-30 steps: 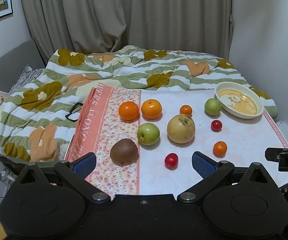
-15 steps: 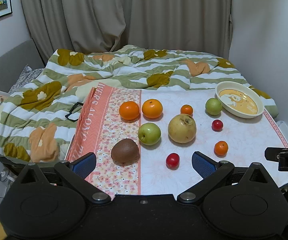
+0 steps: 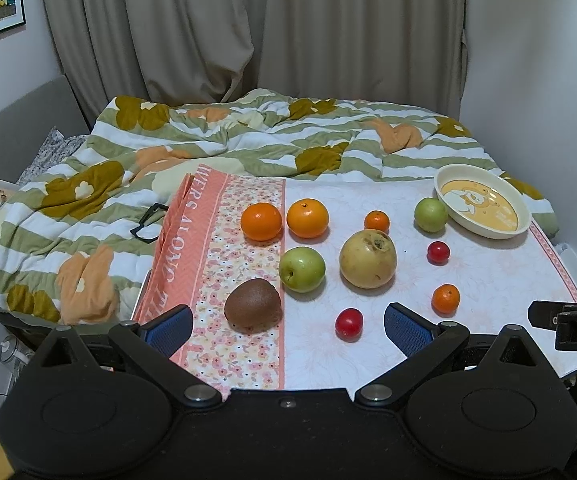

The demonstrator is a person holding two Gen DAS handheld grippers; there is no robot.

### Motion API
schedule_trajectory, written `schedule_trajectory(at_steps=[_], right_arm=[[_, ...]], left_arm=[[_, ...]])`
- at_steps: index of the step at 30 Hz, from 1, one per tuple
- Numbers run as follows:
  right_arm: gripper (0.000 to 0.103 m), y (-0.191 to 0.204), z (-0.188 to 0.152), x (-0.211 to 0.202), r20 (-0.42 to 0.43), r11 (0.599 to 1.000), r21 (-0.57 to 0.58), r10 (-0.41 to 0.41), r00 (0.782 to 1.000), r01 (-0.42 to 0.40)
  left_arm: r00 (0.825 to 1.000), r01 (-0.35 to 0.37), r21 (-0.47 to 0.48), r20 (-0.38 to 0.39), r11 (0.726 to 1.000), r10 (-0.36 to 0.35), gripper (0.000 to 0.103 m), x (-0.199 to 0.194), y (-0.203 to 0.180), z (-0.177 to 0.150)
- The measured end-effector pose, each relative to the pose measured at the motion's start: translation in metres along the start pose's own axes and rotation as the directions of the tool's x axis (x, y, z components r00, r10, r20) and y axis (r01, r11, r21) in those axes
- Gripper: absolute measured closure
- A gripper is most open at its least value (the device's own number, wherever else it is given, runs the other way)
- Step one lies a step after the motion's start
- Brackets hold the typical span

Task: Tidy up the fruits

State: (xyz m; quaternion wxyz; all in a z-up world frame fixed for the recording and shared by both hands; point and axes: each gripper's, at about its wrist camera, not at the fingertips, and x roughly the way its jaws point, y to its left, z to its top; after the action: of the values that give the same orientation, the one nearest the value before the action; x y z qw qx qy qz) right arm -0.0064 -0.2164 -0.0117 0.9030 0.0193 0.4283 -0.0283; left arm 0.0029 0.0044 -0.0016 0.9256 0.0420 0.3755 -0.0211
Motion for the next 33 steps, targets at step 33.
schedule_trajectory(at_steps=[33], right_arm=[[0.000,0.0072,-0.0002,0.0010,-0.003,1.000,-0.014,0.009,1.000,-0.009]], left_arm=[[1.000,-0.004,-0.008,0.001,1.000,0.004,0.000,0.0020,0.0054,0.0013]])
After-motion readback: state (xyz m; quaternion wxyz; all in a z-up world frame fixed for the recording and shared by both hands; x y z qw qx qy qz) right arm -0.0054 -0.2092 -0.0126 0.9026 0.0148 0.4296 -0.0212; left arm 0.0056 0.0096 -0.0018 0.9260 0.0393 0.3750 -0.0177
